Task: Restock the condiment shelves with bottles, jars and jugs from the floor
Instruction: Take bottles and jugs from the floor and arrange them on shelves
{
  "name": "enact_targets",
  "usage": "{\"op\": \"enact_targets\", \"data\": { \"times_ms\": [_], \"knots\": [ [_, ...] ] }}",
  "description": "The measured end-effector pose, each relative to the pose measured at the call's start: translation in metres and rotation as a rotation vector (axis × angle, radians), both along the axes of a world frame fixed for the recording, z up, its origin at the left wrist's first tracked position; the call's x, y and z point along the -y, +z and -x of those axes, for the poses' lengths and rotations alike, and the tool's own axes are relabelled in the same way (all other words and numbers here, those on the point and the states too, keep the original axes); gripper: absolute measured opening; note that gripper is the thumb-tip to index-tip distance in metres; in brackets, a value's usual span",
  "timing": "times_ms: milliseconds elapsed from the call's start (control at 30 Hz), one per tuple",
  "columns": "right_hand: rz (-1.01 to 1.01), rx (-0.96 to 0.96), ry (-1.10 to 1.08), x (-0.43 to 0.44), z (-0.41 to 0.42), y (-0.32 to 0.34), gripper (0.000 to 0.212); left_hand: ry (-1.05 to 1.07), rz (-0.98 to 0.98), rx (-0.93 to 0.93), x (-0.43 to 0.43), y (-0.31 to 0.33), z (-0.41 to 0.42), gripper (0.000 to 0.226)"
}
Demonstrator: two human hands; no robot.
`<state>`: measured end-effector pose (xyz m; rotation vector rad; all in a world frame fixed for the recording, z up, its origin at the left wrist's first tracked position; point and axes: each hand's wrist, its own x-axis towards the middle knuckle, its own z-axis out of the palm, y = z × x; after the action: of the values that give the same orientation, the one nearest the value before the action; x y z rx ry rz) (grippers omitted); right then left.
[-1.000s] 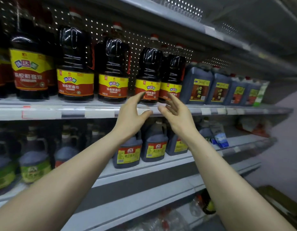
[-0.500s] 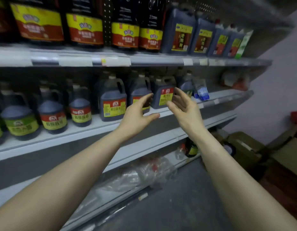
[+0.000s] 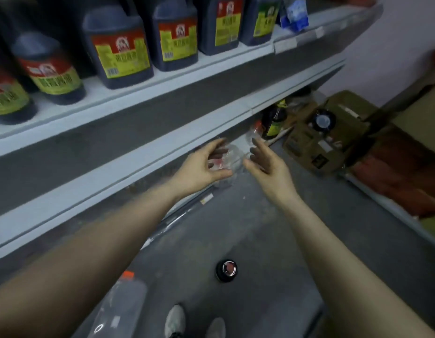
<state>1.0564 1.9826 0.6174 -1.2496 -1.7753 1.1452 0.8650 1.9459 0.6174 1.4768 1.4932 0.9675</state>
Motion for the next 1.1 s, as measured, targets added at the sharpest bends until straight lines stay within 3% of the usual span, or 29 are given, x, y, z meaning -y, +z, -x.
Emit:
{"op": "enact_targets", "data": {
  "times_ms": [333,1100],
  "knots": [
    [0.249,0.076,-0.088,0.046,-0.034,-0.124,0.061,-0.167,0.264,0.058,0.025,-0.125,-0.030,0.085],
    [0.723,0.096,-0.263,0.123,-0.105,-0.453,0.061,-0.268,0.602,-0.102,0.084,-0.455,-0.074,0.088]
  ]
}}
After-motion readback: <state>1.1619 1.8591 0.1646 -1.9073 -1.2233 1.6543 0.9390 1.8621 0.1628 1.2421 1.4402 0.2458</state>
